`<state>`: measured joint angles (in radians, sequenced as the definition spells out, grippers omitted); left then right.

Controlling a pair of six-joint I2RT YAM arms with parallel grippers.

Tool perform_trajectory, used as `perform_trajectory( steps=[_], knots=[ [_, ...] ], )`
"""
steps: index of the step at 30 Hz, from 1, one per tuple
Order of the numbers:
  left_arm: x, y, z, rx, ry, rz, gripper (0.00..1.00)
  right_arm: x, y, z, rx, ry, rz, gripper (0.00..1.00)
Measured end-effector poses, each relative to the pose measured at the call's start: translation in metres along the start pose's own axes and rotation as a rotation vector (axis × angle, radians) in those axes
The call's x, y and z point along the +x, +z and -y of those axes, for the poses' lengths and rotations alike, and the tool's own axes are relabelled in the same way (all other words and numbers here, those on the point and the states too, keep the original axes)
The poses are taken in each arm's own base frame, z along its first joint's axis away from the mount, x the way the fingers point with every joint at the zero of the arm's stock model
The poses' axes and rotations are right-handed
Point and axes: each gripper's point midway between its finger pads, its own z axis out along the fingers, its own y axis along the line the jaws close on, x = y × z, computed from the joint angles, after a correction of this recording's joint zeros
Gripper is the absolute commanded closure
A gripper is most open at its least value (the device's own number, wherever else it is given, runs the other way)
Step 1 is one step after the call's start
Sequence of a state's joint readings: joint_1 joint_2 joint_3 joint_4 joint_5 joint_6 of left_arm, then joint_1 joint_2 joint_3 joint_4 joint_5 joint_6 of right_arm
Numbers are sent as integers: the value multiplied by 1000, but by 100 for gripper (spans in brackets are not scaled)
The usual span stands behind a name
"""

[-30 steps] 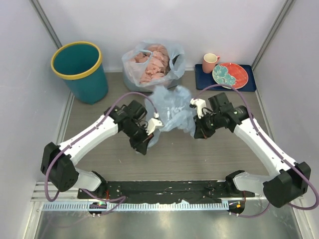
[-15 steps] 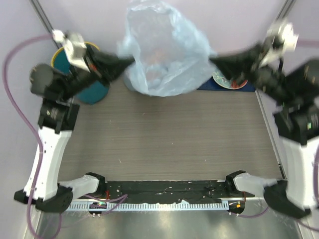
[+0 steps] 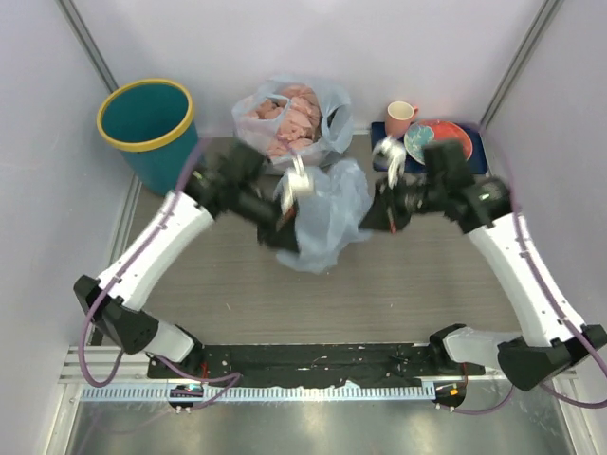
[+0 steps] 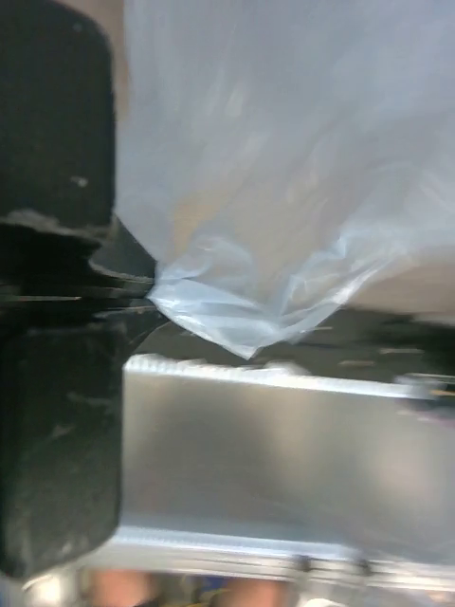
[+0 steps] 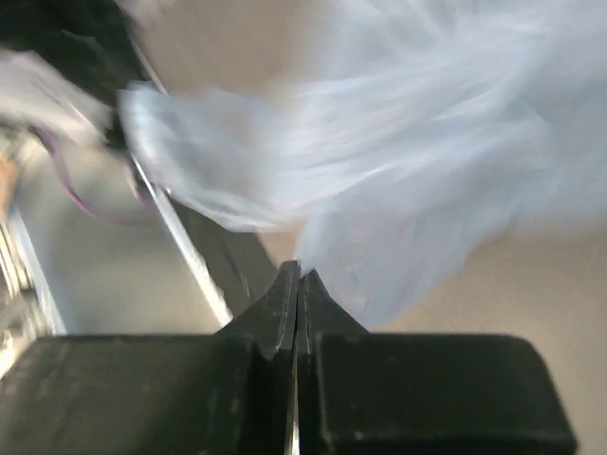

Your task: Put the trash bags into the trash bin

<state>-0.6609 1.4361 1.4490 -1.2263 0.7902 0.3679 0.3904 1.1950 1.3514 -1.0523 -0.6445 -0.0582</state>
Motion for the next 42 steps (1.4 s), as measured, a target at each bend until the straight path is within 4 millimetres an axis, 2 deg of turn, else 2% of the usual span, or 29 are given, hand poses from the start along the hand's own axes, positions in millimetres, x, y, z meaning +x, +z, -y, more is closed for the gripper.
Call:
perform_trajectory(
  steps=[1, 2, 3, 4, 5, 6, 7, 8, 9, 10, 12, 13, 16, 19, 21, 23, 25, 29, 32, 33, 36, 39, 40, 42],
  knots=[
    [-49, -27, 4, -9, 44, 139, 100, -33, -16, -16, -20, -39, 86, 99],
    [-103, -63, 7, -31, 46, 316, 100, -78, -42, -36, -39, -93, 205, 99],
    [-150, -108, 2, -81, 62, 507, 100, -125, -71, -53, -45, -161, 339, 99],
    [-179, -148, -5, -136, 79, 657, 100, -170, -107, -68, -33, -235, 484, 99],
    [-206, -202, -13, -222, 117, 843, 100, -208, -145, -82, -8, -308, 624, 99],
    [-216, -239, -17, -286, 141, 956, 100, -234, -174, -93, 12, -370, 732, 99],
    [-221, -268, -19, -346, 154, 1041, 100, -254, -202, -106, 26, -430, 839, 99],
    [-223, -277, -12, -358, 170, 1076, 100, -260, -220, -115, 34, -460, 900, 99],
    [-226, -273, 0, -335, 197, 1080, 100, -257, -224, -122, 20, -461, 919, 99],
    [-225, -258, 14, -286, 214, 1057, 100, -248, -219, -126, -9, -452, 915, 99],
    [-210, -216, 30, -190, 209, 989, 100, -208, -188, -120, -59, -386, 833, 99],
    [-199, -197, 31, -160, 188, 956, 100, -191, -174, -115, -71, -353, 792, 99],
    [-153, -140, 14, -111, 59, 842, 100, -145, -119, -77, -76, -217, 643, 99],
    [-128, -111, -5, -90, -50, 774, 100, -125, -78, -47, -77, -112, 536, 99],
    [-123, -104, -9, -79, -86, 755, 100, -119, -55, -31, -83, -45, 481, 99],
    [-125, -104, -7, -69, -92, 760, 100, -119, -46, -26, -90, -12, 462, 99],
    [-130, -106, -2, -51, -79, 773, 100, -123, -44, -29, -106, -11, 473, 99],
    [-140, -110, 4, -16, -75, 800, 100, -133, -50, -51, -172, -39, 528, 99],
    [-149, -110, 6, 15, -90, 818, 100, -132, -46, -68, -247, -35, 540, 86],
    [-152, -109, 6, 26, -101, 823, 100, -130, -43, -73, -269, -26, 533, 77],
    [-160, -109, 7, 57, -123, 845, 100, -125, -30, -86, -331, -11, 505, 59],
    [-165, -111, 9, 90, -152, 874, 100, -122, -19, -95, -364, -14, 485, 50],
    [-166, -112, 10, 99, -163, 883, 100, -121, -16, -98, -372, -19, 479, 42],
    [-167, -111, 9, 114, -185, 897, 100, -123, -10, -102, -379, -31, 478, 38]
  ],
)
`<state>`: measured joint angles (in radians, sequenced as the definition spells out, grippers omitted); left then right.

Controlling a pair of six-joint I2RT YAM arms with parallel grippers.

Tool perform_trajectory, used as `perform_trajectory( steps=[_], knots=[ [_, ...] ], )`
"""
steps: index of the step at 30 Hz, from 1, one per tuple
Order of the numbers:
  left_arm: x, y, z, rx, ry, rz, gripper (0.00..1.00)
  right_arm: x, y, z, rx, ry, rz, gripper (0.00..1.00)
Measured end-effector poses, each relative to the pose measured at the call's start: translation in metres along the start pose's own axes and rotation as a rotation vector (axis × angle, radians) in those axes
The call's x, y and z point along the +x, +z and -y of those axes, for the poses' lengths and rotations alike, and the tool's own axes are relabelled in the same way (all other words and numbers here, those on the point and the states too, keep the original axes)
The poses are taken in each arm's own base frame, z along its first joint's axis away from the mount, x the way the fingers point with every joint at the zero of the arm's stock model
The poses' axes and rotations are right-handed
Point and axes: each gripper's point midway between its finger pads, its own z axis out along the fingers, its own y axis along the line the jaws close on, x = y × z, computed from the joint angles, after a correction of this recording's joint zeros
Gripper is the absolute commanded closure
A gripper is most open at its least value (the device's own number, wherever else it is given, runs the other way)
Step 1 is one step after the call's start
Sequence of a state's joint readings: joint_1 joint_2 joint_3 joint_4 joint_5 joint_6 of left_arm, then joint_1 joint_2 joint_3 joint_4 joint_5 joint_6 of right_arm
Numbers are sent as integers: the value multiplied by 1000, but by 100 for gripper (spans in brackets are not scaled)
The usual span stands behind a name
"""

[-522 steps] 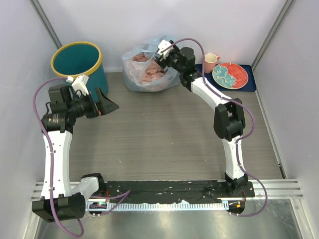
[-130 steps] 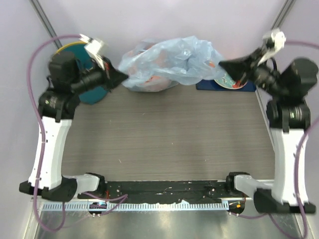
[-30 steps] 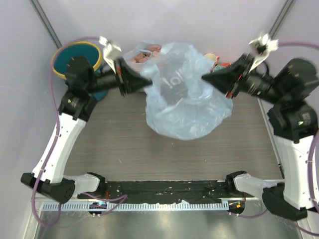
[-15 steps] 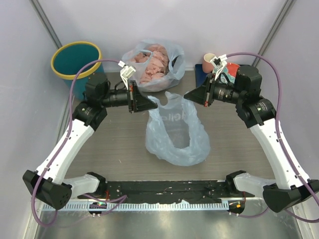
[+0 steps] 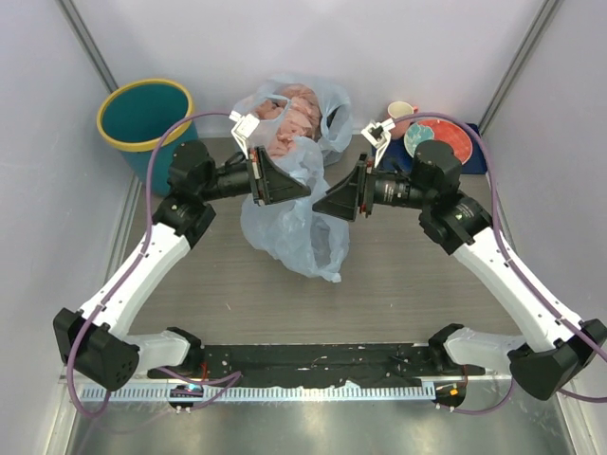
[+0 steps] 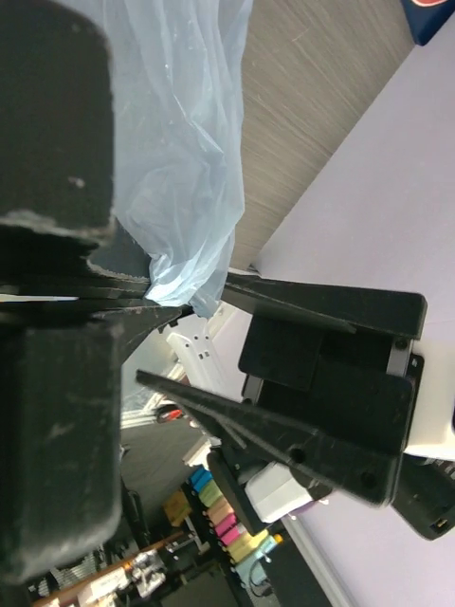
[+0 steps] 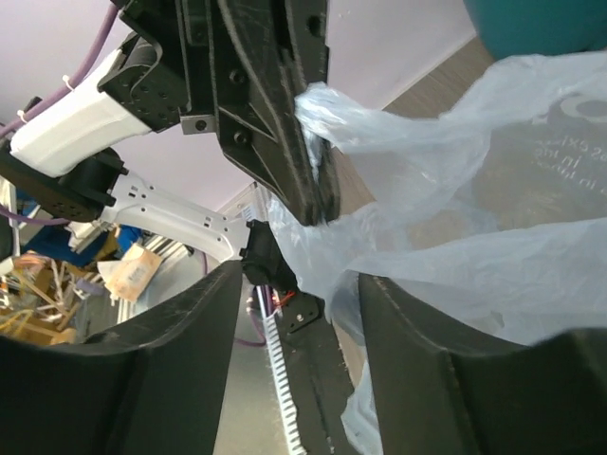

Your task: Put the trash bags into the trash bin

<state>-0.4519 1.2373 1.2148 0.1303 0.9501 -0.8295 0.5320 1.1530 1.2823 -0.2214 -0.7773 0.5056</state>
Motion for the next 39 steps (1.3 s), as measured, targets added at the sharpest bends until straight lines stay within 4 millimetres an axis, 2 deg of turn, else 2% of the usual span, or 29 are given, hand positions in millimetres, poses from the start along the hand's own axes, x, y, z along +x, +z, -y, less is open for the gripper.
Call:
perform_trajectory(
  steps=[4, 10, 13, 14, 15, 16, 18, 19, 20, 21, 22, 24, 26, 29, 32, 36, 39],
  knots=[
    [2, 1, -7, -11, -73, 22, 100, 2, 13, -2, -17, -26, 1, 30],
    [3, 3, -13, -21, -146, 52, 100, 14, 36, 7, 16, -77, -20, 32],
    [2, 5, -12, -15, -173, 61, 100, 19, 45, 15, 47, -99, -28, 58],
    [3, 6, -12, -13, -176, 62, 100, 20, 47, 18, 60, -104, -28, 85],
    [3, 6, -12, -12, -181, 63, 97, 20, 48, 22, 74, -109, -25, 94],
    [2, 6, -14, -20, -179, 72, 81, 20, 49, 24, 83, -114, -23, 99],
    [-1, 4, -19, -37, -185, 83, 57, 18, 47, 29, 120, -119, -16, 99],
    [-1, 2, -21, -47, -185, 85, 41, 16, 45, 32, 139, -128, -7, 99],
    [-3, -2, -26, -63, -191, 86, 36, 15, 43, 34, 162, -134, -2, 99],
    [-3, -7, -30, -80, -189, 83, 25, 14, 38, 38, 190, -138, 0, 99],
    [-8, -16, -38, -114, -192, 88, 16, 12, 32, 40, 212, -142, 8, 99],
    [-27, -42, -56, -199, -167, 119, 13, 6, 15, 45, 273, -148, 32, 99],
    [-57, -83, -73, -316, -105, 155, 8, -2, -9, 52, 336, -151, 69, 99],
    [-96, -144, -81, -493, 49, 184, 5, -18, -52, 63, 448, -151, 151, 99],
    [-121, -197, -82, -687, 230, 145, 5, -32, -80, 70, 537, -159, 211, 99],
    [-138, -243, -94, -882, 403, 21, 5, -55, -108, 74, 655, -199, 261, 99],
    [-134, -267, -122, -978, 452, -114, 6, -75, -130, 73, 756, -257, 311, 99]
  ],
)
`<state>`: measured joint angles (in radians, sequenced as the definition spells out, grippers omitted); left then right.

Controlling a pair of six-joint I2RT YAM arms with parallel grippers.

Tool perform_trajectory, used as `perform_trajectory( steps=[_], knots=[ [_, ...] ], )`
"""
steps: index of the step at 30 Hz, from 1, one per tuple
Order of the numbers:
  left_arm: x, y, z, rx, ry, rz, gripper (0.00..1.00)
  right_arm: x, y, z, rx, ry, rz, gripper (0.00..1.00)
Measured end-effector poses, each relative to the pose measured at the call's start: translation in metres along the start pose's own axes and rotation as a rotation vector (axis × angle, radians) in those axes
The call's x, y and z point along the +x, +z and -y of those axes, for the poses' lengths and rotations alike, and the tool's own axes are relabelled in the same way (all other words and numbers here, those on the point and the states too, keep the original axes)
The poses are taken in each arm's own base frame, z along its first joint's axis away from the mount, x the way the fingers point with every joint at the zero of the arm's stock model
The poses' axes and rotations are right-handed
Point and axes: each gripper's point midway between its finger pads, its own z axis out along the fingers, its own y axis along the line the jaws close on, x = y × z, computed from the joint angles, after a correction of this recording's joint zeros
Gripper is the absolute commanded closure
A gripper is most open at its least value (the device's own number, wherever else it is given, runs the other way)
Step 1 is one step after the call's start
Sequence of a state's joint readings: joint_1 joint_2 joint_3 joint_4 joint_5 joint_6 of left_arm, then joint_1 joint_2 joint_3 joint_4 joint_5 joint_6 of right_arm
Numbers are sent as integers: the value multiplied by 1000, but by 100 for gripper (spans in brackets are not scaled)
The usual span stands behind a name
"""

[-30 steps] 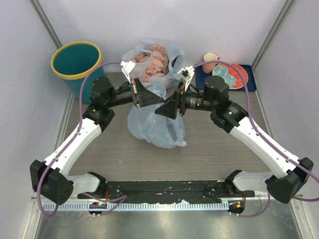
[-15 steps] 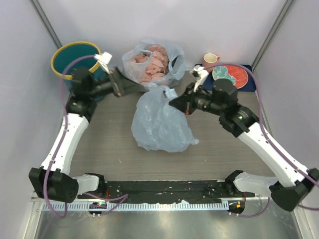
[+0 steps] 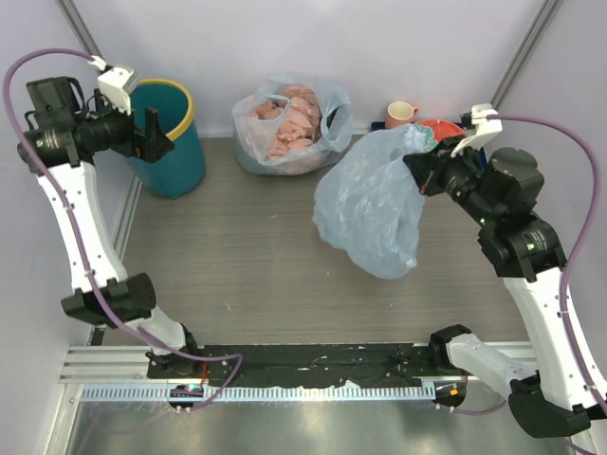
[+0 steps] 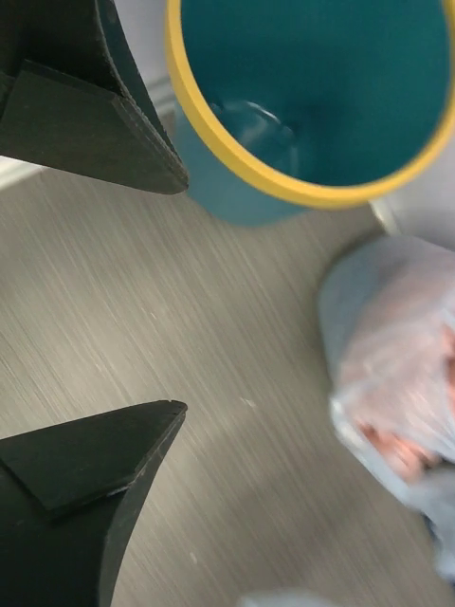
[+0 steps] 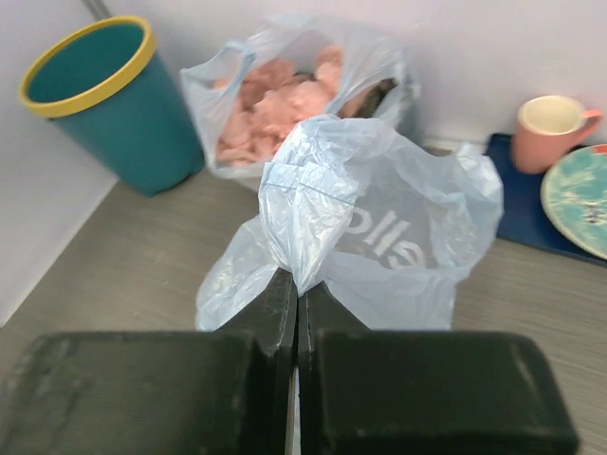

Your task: Put the trash bags into the trash bin

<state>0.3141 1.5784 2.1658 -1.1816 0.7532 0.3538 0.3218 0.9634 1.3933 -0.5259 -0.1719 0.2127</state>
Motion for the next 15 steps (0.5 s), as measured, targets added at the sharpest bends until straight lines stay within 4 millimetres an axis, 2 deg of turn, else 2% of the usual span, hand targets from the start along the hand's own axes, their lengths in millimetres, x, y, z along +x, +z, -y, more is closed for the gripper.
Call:
perform_trajectory(
  steps=[4, 7, 9, 12, 15],
  knots=[
    [33, 27, -44, -48, 65, -150, 12, -20, -16, 19, 125, -50, 55, 99],
    [66, 50, -71, -51, 65, -259, 13, -25, -24, 32, 202, -73, 74, 99],
    [80, 61, -83, -52, 65, -300, 14, -24, -26, 39, 241, -82, 70, 99],
    [89, 70, -95, -63, 84, -326, 14, -19, -28, 47, 283, -90, 52, 99],
    [90, 75, -100, -70, 121, -329, 15, -17, -30, 52, 306, -99, 42, 99]
  ],
)
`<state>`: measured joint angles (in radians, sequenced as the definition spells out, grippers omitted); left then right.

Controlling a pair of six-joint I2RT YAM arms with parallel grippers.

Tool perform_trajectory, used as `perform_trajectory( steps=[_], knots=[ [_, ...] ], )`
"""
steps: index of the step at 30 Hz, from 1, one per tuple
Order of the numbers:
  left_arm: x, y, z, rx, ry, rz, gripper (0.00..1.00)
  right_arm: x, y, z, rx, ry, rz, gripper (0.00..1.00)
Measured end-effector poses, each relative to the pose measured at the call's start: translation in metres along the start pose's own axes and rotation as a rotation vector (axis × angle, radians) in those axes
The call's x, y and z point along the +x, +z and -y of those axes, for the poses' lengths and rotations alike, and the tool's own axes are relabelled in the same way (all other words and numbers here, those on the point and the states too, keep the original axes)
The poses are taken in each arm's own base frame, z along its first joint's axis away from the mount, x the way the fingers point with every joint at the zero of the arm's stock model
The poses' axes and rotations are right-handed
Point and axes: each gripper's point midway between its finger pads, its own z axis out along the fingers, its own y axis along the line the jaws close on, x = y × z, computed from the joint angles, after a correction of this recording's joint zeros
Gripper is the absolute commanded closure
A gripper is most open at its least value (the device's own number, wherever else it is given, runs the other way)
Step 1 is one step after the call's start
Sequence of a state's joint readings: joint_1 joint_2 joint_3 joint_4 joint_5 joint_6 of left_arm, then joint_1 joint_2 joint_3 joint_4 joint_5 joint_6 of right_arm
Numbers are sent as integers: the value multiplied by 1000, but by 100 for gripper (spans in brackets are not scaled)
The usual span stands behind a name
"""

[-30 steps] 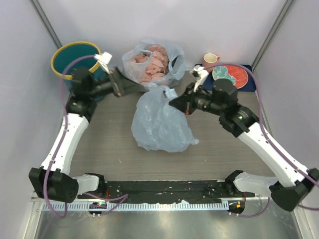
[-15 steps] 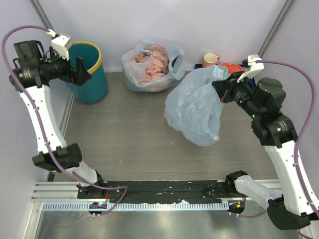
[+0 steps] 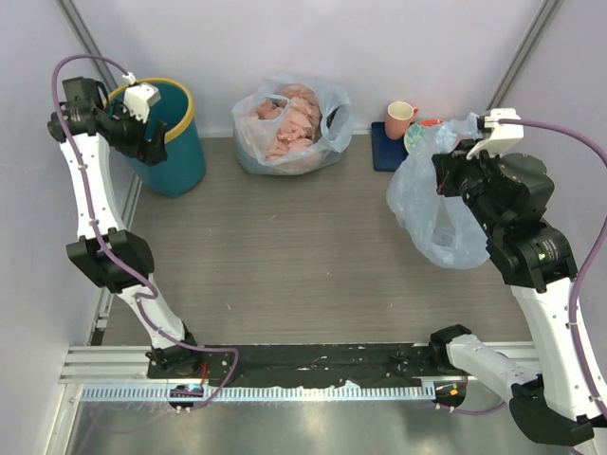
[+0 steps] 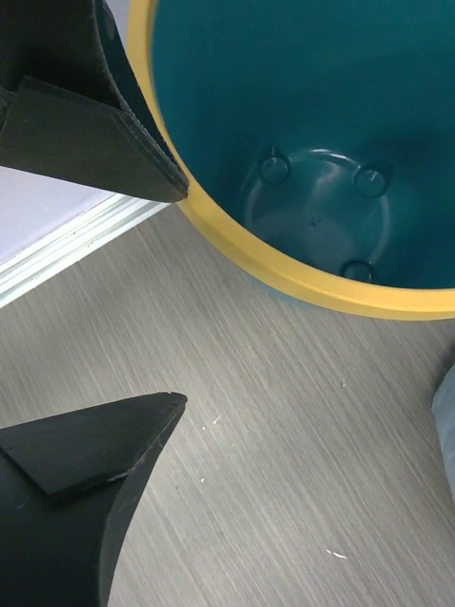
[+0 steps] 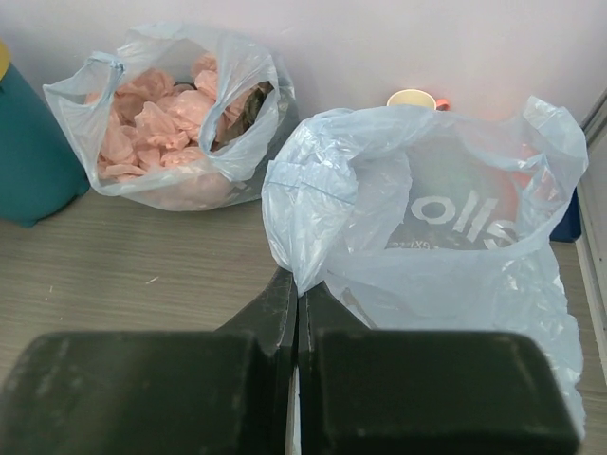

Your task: Put the trash bags into the trash bin

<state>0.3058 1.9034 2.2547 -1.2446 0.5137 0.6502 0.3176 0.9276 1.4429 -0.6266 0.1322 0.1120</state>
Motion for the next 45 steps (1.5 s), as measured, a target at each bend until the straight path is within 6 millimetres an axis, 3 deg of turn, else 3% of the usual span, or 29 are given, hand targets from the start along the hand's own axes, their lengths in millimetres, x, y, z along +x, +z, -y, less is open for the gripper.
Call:
perform_trajectory(
  steps=[6, 12, 16, 21, 24, 27, 30, 32, 34, 39, 42, 45],
  knots=[
    [1, 14, -4, 18, 71, -9, 20, 1, 0, 3, 16, -7, -3, 99],
    [21, 44, -7, 79, 101, -63, 23, 3, 0, 4, 18, -10, -11, 99],
    [20, 40, 2, 121, 130, -56, 23, 4, -1, 4, 17, -12, -16, 99],
    [-3, 7, 20, 122, 176, 30, 16, 8, -1, 3, 9, -13, -30, 99],
    [-29, -26, 30, 60, 221, 134, 16, 13, 1, 1, -1, -12, -43, 99],
    [-59, -49, 27, -8, 282, 231, 16, 18, 2, -2, -19, -7, -60, 99],
    [-85, -49, 8, -49, 315, 283, 16, 19, 2, -6, -35, 1, -64, 99],
    [-93, -37, -7, -59, 325, 296, 16, 19, 2, -7, -41, 5, -65, 99],
    [-89, -15, -19, -49, 315, 283, 16, 20, 1, -8, -46, 9, -66, 99],
    [-53, 32, -32, 4, 267, 182, 18, 21, 0, -8, -49, 10, -67, 99],
    [-34, 43, -34, 19, 278, 118, 24, 20, -1, -8, -50, 10, -66, 99],
    [-18, 43, -33, 33, 308, 60, 37, 20, -2, -7, -48, 11, -66, 99]
  ],
)
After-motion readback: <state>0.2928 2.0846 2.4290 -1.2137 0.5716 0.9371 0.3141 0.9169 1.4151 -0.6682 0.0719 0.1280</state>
